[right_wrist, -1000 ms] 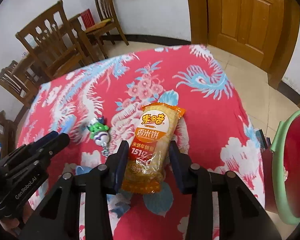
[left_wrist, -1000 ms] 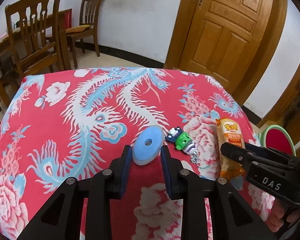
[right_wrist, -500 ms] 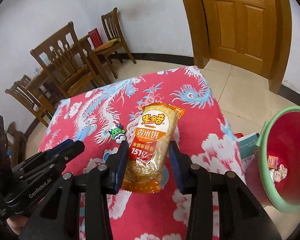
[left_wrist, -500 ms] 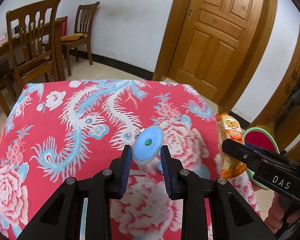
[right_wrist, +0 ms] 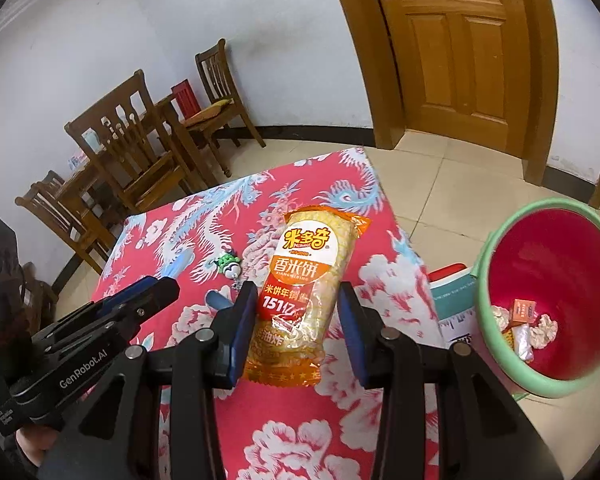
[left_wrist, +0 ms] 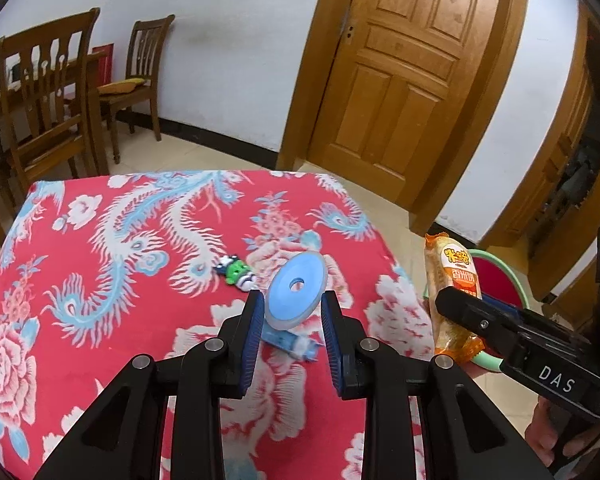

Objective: Collect trash
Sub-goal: 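Grasp the blue disc with the left tool while the right tool grasps the yellow snack bag, then carry both items over the red bucket and open both tools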

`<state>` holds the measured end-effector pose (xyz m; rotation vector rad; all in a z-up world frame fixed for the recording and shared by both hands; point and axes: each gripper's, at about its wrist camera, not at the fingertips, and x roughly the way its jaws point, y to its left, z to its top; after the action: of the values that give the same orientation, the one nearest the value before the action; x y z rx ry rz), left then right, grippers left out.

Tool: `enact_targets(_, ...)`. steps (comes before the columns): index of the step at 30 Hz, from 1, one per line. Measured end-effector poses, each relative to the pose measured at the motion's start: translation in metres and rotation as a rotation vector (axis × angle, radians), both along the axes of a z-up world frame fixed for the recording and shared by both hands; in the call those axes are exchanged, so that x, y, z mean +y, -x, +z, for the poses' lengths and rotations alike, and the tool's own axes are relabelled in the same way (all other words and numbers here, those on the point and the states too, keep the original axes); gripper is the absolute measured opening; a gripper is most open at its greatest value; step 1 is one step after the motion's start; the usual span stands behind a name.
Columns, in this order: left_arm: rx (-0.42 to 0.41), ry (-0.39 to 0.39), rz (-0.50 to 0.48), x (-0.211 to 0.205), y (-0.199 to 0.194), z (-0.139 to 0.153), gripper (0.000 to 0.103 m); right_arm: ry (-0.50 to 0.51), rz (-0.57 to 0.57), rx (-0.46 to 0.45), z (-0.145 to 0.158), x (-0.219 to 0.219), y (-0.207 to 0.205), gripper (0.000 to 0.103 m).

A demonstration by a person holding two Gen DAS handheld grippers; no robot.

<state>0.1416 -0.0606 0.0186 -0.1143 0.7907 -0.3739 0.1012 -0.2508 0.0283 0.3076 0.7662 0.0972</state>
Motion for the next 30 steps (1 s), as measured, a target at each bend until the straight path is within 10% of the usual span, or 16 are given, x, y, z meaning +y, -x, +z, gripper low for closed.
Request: enact_targets(30, -0.018, -0.012, -0.196, -0.122, 0.032, 0.011, 0.03, -0.062, -0.235, -0.024, -0.008, -0.132, 0.067, 0.043)
